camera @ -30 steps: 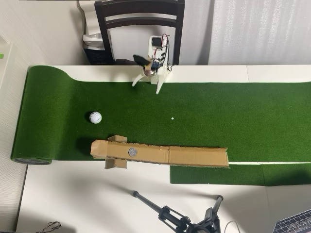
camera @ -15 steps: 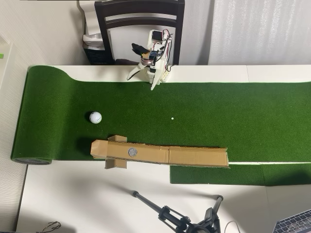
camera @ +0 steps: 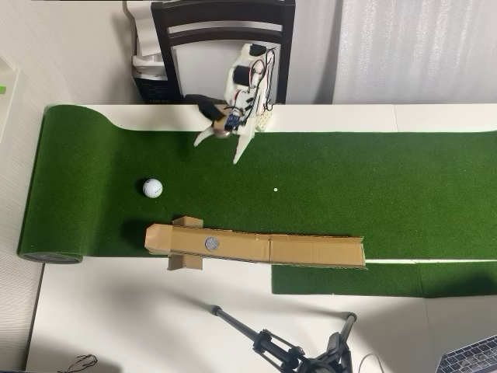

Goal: Pick up the golf ball and place it on the gray mark at the back.

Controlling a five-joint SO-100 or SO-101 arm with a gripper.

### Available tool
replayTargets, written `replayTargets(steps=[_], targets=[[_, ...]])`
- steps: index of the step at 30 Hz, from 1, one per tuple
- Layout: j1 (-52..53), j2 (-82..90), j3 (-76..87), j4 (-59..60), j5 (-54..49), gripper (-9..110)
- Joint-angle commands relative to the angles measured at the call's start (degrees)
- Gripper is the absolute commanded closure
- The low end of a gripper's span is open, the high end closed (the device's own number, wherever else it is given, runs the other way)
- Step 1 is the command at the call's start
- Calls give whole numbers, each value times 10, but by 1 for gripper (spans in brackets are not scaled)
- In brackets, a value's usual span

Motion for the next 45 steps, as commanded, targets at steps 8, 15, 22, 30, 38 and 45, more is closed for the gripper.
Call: replayTargets(steps=[8,15,22,30,38,45], targets=[[75,-171,-235,21,-69,48],[136,-206,-252,51,-134,48],[193,-250,-255,99,-199,48],[304,-280,-279,91,-247,48],[340,-373,-311,21,-238,48],[347,-497,-370,-68,-237,48]])
